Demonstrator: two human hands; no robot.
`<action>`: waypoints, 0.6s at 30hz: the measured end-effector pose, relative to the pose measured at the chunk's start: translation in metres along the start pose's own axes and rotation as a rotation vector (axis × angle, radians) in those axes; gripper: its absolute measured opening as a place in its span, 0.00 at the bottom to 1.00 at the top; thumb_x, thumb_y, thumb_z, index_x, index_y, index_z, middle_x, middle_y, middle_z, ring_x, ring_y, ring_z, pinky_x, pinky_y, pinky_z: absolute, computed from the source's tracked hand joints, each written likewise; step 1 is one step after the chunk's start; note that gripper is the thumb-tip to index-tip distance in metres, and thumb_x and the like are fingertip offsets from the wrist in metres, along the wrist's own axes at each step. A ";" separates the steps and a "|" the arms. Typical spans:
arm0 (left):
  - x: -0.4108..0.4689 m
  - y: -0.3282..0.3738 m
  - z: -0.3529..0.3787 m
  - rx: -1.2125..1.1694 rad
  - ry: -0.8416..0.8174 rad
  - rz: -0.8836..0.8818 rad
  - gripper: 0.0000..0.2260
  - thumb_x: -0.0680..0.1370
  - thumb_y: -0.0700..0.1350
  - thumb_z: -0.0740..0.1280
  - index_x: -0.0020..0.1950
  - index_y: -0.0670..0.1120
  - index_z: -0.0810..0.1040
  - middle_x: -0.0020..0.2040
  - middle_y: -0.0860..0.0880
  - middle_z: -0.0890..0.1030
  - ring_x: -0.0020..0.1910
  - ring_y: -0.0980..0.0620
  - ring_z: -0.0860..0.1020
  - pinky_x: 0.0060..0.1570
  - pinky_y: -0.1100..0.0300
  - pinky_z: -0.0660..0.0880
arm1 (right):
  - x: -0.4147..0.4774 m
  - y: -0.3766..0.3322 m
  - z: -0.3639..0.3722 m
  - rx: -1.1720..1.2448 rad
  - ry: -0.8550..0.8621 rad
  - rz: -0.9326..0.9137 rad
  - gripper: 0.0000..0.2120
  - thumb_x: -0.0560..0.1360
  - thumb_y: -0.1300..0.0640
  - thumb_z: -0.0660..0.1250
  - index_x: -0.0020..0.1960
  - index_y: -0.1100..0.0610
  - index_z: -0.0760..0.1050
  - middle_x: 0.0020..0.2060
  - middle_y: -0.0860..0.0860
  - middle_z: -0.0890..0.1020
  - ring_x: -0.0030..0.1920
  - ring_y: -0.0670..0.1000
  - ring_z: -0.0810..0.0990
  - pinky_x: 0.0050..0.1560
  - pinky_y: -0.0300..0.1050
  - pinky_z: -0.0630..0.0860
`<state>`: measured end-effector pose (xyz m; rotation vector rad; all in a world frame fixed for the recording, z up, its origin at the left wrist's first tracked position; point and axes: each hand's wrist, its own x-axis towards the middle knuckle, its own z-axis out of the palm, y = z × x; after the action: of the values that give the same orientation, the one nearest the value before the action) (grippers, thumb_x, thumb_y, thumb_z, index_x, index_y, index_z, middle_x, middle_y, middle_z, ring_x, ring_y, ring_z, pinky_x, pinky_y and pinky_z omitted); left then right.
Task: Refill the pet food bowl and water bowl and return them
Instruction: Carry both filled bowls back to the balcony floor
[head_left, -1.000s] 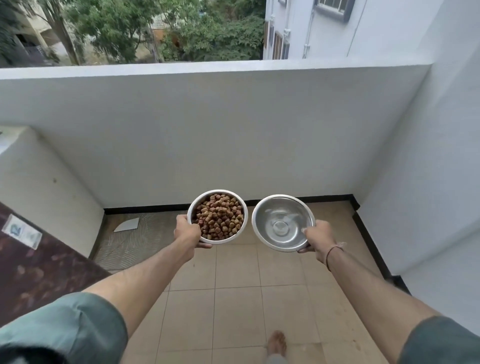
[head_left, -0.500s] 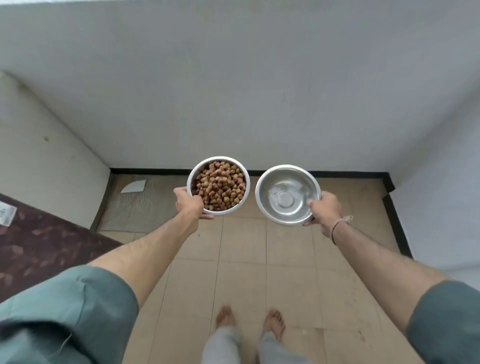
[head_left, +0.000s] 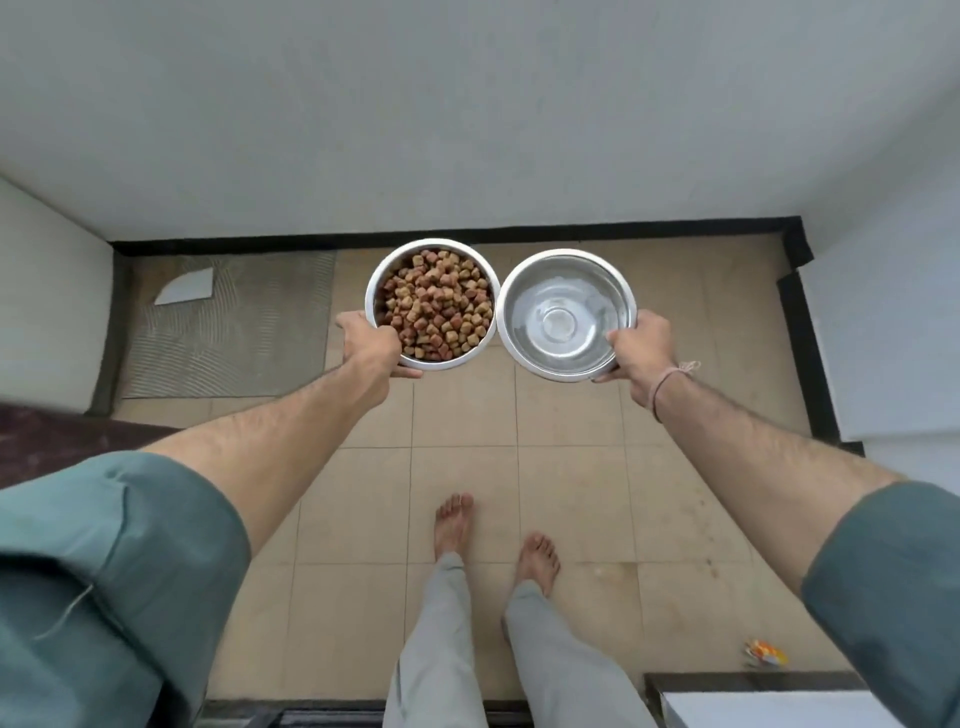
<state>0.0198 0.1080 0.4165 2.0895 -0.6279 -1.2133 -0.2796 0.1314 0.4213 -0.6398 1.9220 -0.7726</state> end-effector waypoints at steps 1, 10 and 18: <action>0.010 -0.008 0.008 0.010 -0.010 -0.013 0.14 0.78 0.32 0.55 0.60 0.45 0.62 0.60 0.44 0.73 0.37 0.41 0.85 0.21 0.55 0.79 | 0.009 0.008 0.005 -0.002 0.001 0.008 0.10 0.76 0.70 0.61 0.49 0.56 0.76 0.42 0.57 0.83 0.25 0.55 0.84 0.20 0.44 0.78; 0.103 -0.089 0.074 0.093 -0.031 -0.120 0.15 0.78 0.32 0.55 0.62 0.45 0.61 0.58 0.46 0.72 0.21 0.47 0.81 0.23 0.53 0.80 | 0.095 0.089 0.049 -0.006 0.029 0.113 0.12 0.77 0.68 0.62 0.58 0.58 0.76 0.53 0.63 0.84 0.42 0.66 0.87 0.28 0.55 0.83; 0.174 -0.171 0.114 0.186 -0.046 -0.184 0.12 0.82 0.36 0.59 0.62 0.48 0.61 0.48 0.49 0.71 0.27 0.49 0.83 0.25 0.57 0.80 | 0.166 0.170 0.078 -0.020 0.038 0.187 0.08 0.80 0.65 0.64 0.58 0.57 0.75 0.54 0.59 0.83 0.43 0.59 0.87 0.30 0.52 0.85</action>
<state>0.0141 0.0756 0.1492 2.3220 -0.5989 -1.3524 -0.2995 0.1080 0.1729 -0.4527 1.9935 -0.6520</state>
